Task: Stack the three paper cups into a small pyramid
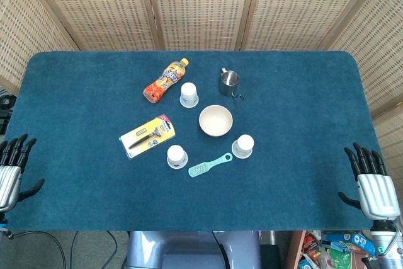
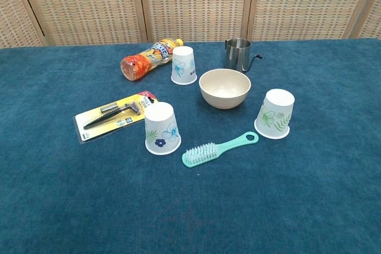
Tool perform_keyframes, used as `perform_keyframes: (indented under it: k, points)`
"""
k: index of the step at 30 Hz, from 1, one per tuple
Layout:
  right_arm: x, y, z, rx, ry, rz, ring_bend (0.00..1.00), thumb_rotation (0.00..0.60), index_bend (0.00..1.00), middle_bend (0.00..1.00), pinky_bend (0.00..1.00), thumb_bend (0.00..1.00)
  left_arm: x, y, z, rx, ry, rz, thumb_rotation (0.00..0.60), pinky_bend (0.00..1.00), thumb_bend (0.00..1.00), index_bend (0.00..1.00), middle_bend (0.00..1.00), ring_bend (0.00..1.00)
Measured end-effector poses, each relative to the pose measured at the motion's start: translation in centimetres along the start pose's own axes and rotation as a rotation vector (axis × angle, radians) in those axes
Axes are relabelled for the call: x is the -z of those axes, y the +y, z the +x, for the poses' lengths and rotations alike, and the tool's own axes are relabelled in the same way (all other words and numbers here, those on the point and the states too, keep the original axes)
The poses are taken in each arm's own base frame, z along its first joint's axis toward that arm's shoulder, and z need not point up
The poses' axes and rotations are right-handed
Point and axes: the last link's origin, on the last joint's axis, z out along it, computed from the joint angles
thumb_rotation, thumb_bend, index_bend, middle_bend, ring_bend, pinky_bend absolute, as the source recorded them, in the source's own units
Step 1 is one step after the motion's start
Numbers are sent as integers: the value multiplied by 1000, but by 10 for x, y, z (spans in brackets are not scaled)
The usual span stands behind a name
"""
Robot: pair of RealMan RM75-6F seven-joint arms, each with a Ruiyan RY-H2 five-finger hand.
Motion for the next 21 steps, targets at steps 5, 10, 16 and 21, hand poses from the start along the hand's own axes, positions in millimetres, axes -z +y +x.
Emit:
perform_keyframes:
  k: [5, 10, 16, 21]
  points:
    - [0, 1, 0, 0, -3, -2, 0, 600, 0, 0, 0, 96, 0, 0, 0, 1, -2, 0, 600, 0, 258, 0, 0, 0]
    - [0, 0, 0, -2, -4, -1, 0, 600, 0, 0, 0, 96, 0, 1, 0, 3, 0, -1, 600, 0, 258, 0, 0, 0]
    - [0, -1, -1, 0, -9, 1, 0, 600, 0, 0, 0, 96, -1, 1, -1, 4, -4, -2, 600, 0, 258, 0, 0, 0]
    - [0, -3, -2, 6, -15, 1, 0, 600, 0, 0, 0, 96, -2, 1, -2, 5, -7, -3, 600, 0, 258, 0, 0, 0]
